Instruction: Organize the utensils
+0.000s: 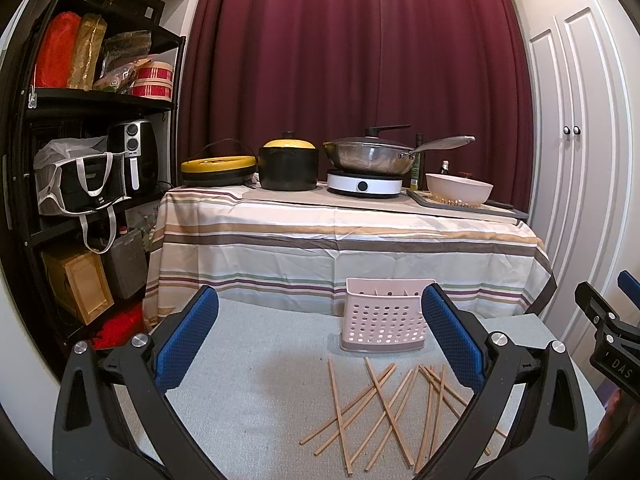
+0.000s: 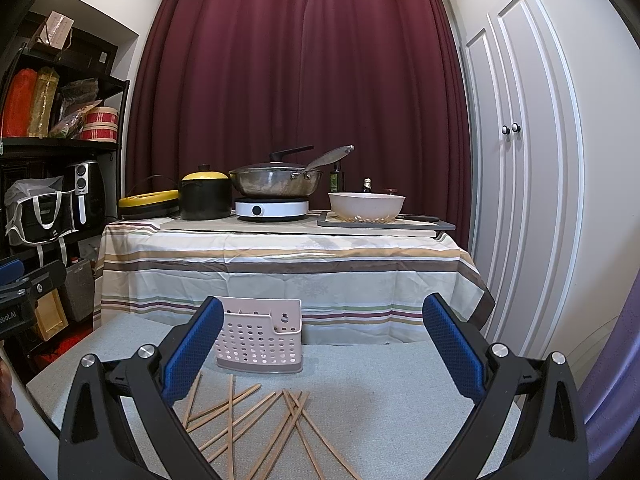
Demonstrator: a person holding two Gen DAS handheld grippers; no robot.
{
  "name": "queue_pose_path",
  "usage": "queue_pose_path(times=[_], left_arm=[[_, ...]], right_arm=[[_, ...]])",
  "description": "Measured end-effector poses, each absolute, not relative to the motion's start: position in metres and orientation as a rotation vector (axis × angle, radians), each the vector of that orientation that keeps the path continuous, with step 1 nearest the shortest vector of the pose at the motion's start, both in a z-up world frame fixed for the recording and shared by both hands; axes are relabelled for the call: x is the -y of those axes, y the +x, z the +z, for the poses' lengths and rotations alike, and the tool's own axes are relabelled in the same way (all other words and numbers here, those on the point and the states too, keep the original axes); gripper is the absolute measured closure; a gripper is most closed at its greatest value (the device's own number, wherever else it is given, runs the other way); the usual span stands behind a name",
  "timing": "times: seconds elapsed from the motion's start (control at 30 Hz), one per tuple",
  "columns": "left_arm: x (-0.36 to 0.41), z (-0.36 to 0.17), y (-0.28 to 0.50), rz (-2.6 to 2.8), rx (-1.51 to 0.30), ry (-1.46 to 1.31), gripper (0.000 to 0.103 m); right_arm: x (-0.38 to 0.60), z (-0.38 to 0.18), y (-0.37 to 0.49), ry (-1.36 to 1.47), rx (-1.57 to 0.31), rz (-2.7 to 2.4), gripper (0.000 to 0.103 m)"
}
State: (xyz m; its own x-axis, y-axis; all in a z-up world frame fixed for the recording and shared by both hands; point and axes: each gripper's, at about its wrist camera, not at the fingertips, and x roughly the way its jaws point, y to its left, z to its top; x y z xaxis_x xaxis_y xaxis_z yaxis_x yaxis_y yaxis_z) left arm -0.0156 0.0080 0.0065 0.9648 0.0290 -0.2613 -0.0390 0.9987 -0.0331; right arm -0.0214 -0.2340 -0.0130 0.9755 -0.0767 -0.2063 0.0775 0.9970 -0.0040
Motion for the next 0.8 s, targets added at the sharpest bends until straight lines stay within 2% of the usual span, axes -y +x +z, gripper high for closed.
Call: queue_pose_path(times=[0.53, 0.8], left_arm=[[-0.003, 0.009, -0.016, 0.03, -0.254, -0.042, 0.004], [-0.003, -0.032, 0.01, 0.013, -0.36, -0.049, 0.004]], right_arm=[[0.237, -0.011, -0.02, 0.003, -0.198, -0.06, 0.006], [0.242, -0.04, -0.008, 0.01, -0.259, -0.037, 0.006]])
